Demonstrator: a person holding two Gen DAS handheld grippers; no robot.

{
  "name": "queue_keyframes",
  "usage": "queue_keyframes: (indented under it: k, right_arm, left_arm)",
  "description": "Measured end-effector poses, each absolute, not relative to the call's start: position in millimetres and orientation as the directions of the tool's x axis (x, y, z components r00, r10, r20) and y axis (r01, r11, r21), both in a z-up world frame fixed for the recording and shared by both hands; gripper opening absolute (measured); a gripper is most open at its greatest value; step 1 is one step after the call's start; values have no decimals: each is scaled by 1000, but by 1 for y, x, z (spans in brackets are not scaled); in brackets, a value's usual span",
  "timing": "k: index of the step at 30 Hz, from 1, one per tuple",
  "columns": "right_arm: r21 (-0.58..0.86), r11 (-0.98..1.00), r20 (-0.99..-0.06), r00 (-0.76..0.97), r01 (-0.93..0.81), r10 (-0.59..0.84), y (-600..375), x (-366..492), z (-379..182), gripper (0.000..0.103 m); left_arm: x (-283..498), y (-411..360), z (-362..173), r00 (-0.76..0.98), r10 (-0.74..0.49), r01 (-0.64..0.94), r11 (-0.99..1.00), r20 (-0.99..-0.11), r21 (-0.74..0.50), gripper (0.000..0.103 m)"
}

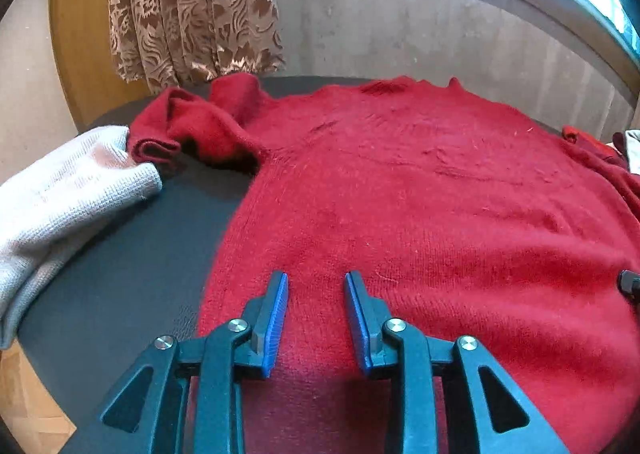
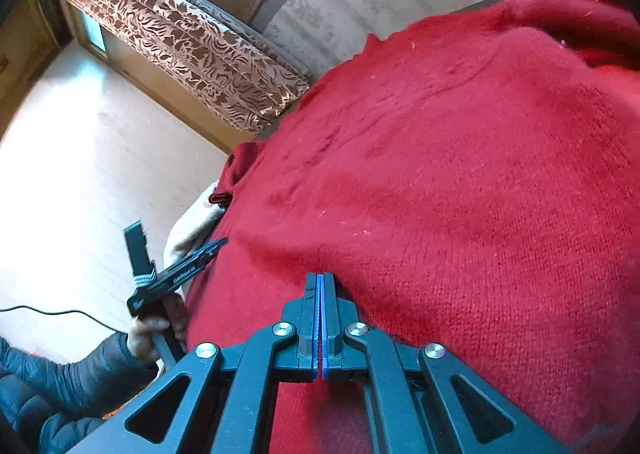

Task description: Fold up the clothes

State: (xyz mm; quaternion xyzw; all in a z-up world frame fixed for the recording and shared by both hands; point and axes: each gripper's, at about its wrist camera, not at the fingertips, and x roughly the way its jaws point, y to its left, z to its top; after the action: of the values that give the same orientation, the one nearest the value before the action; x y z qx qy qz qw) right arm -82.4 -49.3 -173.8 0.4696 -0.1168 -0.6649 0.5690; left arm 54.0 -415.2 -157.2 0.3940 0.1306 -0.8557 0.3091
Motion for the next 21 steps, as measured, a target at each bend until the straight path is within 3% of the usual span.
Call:
queue_keyframes:
  k: [3,7,10,13,16,20,21]
  right_arm:
    - [691,-329,-491,84,644,-867,-50,-82,-173,0]
    - [697,-332,-490,85,636,-867,-51,-83,-173,0]
    - [710,-337,-481,76,618,-874,-49,-84,-172,0]
    - [739,-317,-443,75,595,-894,-46,-84,-171,8]
    - [772,-287,-401,83,567,-912,-44,-84,-170,20]
    - [821,-162,-305,180,547,-935,-48,-81,-161,63]
    - [825,-128,-276,194,550,-941,-48,-79,-158,69]
  left_arm:
    - [37,-423,-141,-447,-390,654,-757,-805,4,30]
    - [-1,-411,-126,-496,-410,624,-781,-766,14,30]
    - [-27,-402,-145,-509,-381,592,-806,-771,8,30]
    - [-38,-403,-153,-521,-379,582,-813,-765,6,31]
    - [-27,-412,-156,-563,-329,588,-804,-758,-87,33]
    - [-24,-407,-157,-559,-341,588,-806,-755,-71,34]
    - [-24,-402,-158,-551,-356,589,-806,-755,-49,34]
